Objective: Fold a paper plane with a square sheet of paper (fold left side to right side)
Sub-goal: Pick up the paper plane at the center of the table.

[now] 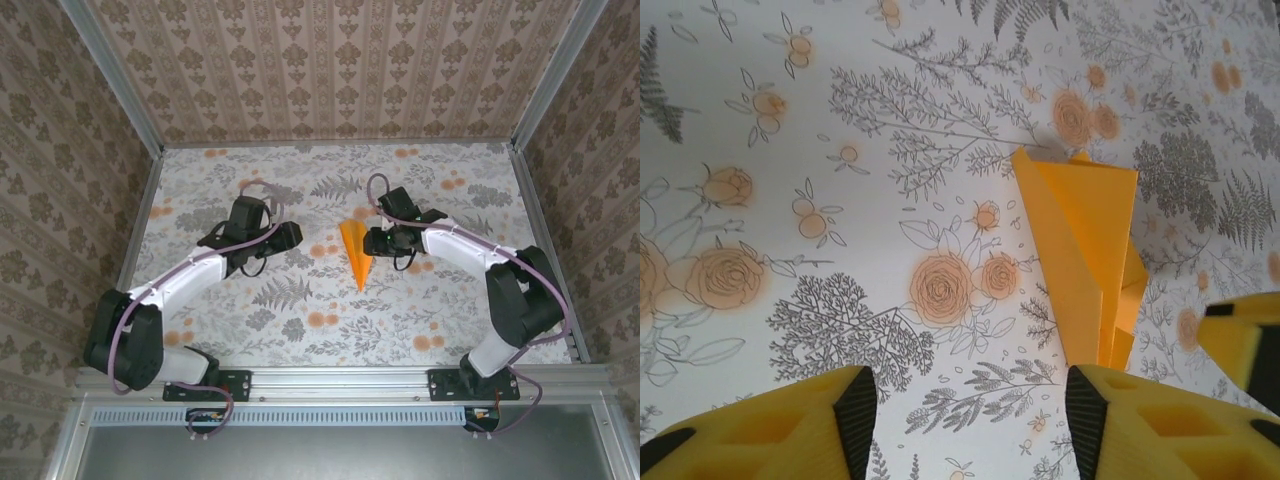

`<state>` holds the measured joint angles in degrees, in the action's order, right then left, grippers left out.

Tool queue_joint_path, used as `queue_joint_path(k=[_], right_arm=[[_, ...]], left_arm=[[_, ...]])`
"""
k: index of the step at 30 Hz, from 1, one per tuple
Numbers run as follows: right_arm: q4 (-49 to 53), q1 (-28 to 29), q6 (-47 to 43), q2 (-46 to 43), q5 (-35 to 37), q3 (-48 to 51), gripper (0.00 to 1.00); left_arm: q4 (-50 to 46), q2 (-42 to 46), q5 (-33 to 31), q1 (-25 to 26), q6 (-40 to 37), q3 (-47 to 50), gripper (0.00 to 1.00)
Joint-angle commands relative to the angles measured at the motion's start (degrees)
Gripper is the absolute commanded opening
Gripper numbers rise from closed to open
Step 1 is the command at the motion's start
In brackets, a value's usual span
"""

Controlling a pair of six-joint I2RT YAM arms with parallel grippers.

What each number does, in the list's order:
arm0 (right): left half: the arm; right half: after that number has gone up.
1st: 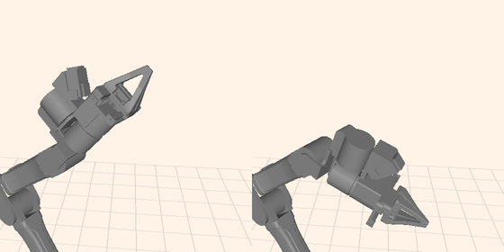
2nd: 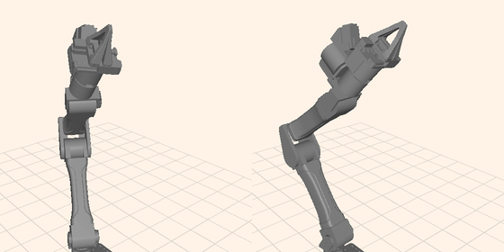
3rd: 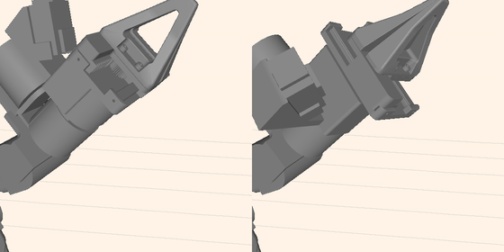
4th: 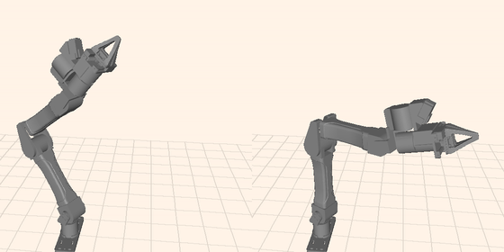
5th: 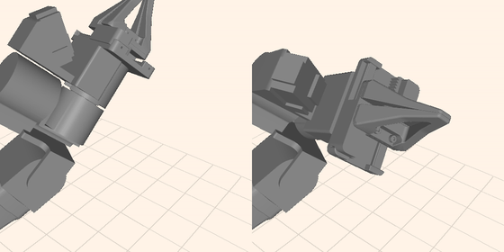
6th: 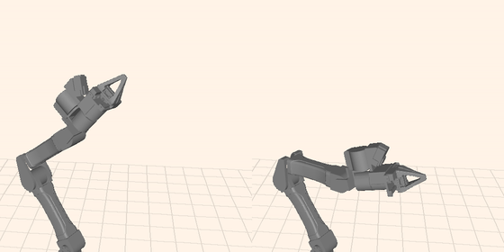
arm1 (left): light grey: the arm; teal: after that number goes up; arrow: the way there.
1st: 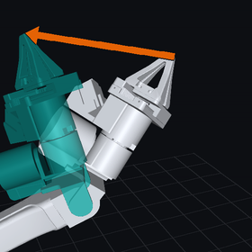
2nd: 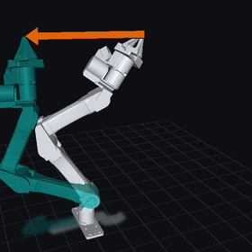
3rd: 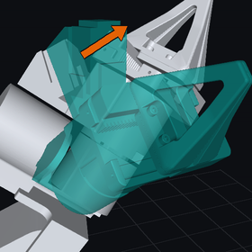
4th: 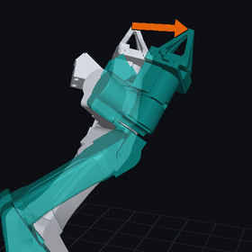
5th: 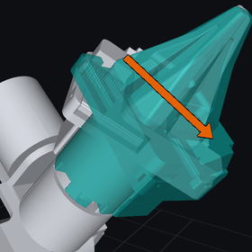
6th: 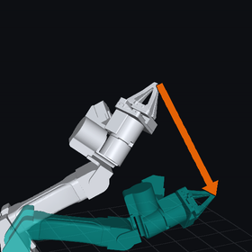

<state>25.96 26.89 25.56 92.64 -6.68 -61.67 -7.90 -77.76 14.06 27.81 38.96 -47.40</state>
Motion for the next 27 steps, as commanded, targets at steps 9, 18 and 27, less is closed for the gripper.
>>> queue_joint_path(k=[9, 18, 27], right_arm=[[5.7, 5.4, -1.2, 6.3, 0.7, -4.4, 0.46], [5.1, 5.5, -1.5, 10.8, -0.4, -6.5, 0.38], [3.4, 5.5, -1.2, 13.9, -0.7, -7.8, 0.34]], left_arm=[[-0.1, 2.8, -0.4, -1.2, -1.1, -1.1, 0.59], [-0.3, 3.1, -0.4, -1.3, -1.0, -0.7, 0.6], [-1.0, 3.1, -0.3, -1.3, -1.3, -1.1, 0.6]])
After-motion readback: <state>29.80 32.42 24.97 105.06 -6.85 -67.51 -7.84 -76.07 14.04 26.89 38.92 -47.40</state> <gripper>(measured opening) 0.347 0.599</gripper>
